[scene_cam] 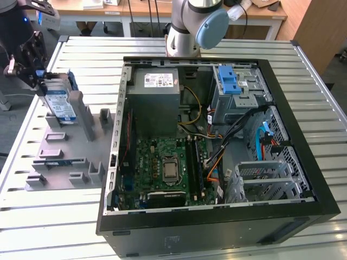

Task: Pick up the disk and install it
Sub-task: 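Pick up the disk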

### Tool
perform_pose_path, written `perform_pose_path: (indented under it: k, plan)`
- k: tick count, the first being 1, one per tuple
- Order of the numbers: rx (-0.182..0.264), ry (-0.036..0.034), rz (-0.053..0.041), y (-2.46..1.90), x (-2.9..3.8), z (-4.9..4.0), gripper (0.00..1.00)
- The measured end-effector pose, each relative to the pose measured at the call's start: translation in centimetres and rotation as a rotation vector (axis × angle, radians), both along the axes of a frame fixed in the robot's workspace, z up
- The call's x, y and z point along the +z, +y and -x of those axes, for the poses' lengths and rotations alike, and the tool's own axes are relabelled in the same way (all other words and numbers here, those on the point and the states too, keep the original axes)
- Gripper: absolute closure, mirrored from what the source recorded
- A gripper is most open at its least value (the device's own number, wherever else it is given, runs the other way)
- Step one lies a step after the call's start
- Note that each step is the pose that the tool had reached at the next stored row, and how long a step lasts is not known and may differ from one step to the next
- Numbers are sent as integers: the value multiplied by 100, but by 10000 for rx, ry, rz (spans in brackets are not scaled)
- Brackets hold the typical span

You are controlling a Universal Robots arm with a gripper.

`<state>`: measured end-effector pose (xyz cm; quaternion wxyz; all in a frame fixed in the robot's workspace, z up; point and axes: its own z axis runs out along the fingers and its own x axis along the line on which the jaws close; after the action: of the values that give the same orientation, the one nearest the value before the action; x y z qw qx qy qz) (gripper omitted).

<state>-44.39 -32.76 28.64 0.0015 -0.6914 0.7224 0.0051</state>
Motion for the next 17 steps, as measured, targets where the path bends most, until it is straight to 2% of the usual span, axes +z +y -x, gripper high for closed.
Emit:
perform_pose_path:
  k: [3,4,17]
  plan:
    - [0,1,0,0,0,0,58]
    - [0,0,0,1,0,0,64]
    - [0,2,1,2,11,0,64]
